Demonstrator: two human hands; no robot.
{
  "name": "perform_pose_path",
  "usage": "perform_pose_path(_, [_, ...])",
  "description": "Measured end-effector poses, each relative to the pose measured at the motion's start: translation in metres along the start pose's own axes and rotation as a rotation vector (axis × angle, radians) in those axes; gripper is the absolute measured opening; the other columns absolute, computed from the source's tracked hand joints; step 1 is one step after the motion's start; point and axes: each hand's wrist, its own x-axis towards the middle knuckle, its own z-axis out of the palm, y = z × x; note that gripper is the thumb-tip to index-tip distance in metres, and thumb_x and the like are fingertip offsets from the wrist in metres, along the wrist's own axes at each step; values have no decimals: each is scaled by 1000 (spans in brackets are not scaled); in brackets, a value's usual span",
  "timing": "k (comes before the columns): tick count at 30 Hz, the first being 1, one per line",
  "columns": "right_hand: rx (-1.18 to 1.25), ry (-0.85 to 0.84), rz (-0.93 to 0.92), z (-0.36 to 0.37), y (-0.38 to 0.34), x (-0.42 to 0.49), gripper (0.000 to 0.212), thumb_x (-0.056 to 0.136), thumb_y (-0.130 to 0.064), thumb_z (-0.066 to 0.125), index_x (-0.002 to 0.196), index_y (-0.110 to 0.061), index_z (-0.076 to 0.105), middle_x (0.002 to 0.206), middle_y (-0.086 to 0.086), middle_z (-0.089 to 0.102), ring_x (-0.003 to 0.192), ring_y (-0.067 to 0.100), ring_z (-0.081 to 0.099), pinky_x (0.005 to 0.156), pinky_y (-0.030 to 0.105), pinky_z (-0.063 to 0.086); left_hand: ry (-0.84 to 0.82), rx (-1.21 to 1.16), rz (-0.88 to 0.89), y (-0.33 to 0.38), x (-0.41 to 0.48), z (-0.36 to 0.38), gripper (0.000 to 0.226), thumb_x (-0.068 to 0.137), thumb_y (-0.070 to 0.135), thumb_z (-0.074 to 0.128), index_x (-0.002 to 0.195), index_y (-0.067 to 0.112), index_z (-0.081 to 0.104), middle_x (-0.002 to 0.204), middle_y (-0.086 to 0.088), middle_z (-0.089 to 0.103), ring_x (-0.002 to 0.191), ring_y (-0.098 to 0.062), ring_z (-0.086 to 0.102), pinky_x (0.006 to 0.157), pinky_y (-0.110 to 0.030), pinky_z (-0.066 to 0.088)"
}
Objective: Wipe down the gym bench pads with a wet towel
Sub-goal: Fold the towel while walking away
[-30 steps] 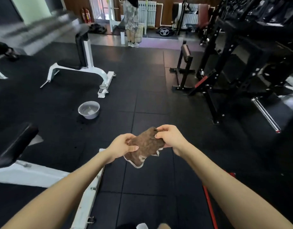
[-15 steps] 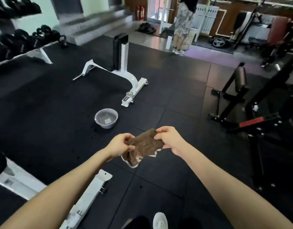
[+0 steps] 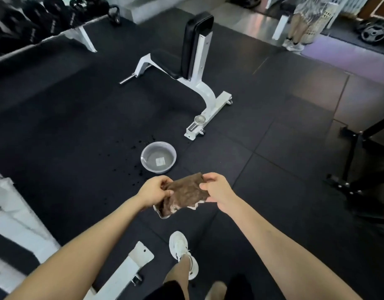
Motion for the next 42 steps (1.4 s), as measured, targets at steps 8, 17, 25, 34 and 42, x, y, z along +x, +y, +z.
perform_pose_path(8, [99, 74, 178, 18, -45, 191, 23, 94, 4, 51, 113, -8, 57, 103, 6, 62, 85, 20, 61, 58, 28, 51, -103, 48, -113, -19, 194, -37, 16, 81, 17, 69, 90, 25, 59, 97, 3, 66, 94, -16, 61, 86, -31, 47])
perform_pose_path(17, [164, 124, 333, 46, -72, 429, 16, 95, 0, 50, 92, -14, 58, 100, 9, 64, 85, 24, 64, 62, 33, 57, -116, 35, -201, -62, 425, -59, 19, 86, 18, 65, 104, 21, 63, 99, 12, 59, 93, -4, 53, 76, -21, 37])
perform_pose_path(25, [199, 173, 463, 83, 2, 644, 20, 97, -1, 48, 91, -15, 60, 89, 3, 64, 76, 19, 64, 57, 28, 58, -166, 58, -317, -178, 622, -8, 16, 85, 21, 65, 101, 25, 67, 100, 8, 65, 97, -13, 60, 78, -25, 46])
perform_pose_path(34, [259, 270, 579, 123, 144, 805, 23, 99, -7, 45, 111, -14, 64, 89, 3, 66, 74, 17, 65, 48, 24, 53, -191, 18, -383, -324, 756, 90, 19, 81, 15, 70, 99, 20, 70, 95, 6, 70, 95, -13, 64, 85, -27, 47])
perform_pose_path(42, [214, 288, 604, 146, 204, 859, 30, 102, -10, 40, 123, -9, 61, 116, 10, 65, 103, 27, 63, 82, 40, 56, -117, 34, -318, -365, 785, 128, 23, 77, 15, 66, 85, 31, 53, 87, 11, 62, 90, -18, 59, 80, -32, 46])
